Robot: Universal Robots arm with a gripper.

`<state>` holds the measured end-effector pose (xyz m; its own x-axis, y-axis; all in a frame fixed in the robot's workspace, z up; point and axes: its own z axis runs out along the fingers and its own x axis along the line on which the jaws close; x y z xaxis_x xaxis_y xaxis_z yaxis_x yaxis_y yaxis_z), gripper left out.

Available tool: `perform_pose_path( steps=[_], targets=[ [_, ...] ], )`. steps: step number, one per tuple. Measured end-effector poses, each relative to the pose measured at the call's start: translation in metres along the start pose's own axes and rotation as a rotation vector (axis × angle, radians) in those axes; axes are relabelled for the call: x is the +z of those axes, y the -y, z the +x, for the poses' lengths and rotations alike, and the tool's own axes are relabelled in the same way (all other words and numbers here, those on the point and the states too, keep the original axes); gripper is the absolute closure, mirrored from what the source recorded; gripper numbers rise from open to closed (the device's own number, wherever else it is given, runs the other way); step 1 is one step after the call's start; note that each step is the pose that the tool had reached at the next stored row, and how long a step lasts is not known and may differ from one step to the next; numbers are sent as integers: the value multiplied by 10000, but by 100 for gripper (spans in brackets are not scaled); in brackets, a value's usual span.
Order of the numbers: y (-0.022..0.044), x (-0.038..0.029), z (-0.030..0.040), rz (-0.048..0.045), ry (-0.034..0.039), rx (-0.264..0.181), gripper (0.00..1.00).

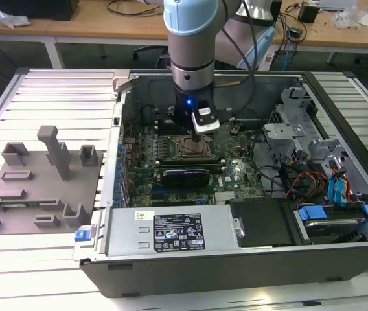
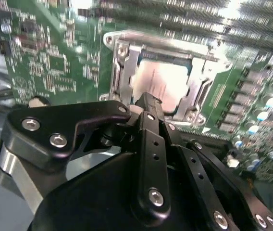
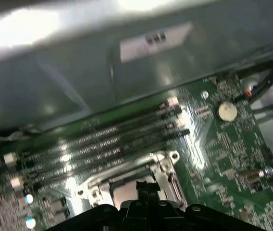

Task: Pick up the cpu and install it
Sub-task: 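Install the first cpu locking lever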

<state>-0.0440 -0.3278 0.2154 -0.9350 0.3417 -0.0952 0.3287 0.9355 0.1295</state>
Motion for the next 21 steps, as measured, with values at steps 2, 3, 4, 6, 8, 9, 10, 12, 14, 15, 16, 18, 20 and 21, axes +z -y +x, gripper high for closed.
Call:
perform_pose_path(
  steps=[2, 3, 4, 6, 8, 9, 10, 12, 14, 15, 16, 18, 20, 21],
  targets=[
    [52, -5, -20, 11, -29, 2, 89],
    [67, -7, -26, 17, -42, 2, 89],
    [76, -7, -30, 30, -61, 3, 89],
    [77, -7, -31, 115, -112, 2, 89],
    [70, -4, -50, 232, -210, -44, 89],
    [63, 1, -71, 291, -302, -110, 89],
    [59, 6, -84, 341, -399, -264, 89],
    [59, 9, -85, 335, -463, -593, 89],
    [58, 12, -85, 300, -509, -1008, 89],
    [59, 14, -85, 286, -529, -1186, 89],
    [60, 16, -85, 275, -550, -1370, 89],
    [61, 20, -84, 261, -596, -1732, 89],
    [61, 24, -84, 236, -642, -2122, 89],
    [60, 25, -84, 217, -669, -2364, 89]
  ],
)
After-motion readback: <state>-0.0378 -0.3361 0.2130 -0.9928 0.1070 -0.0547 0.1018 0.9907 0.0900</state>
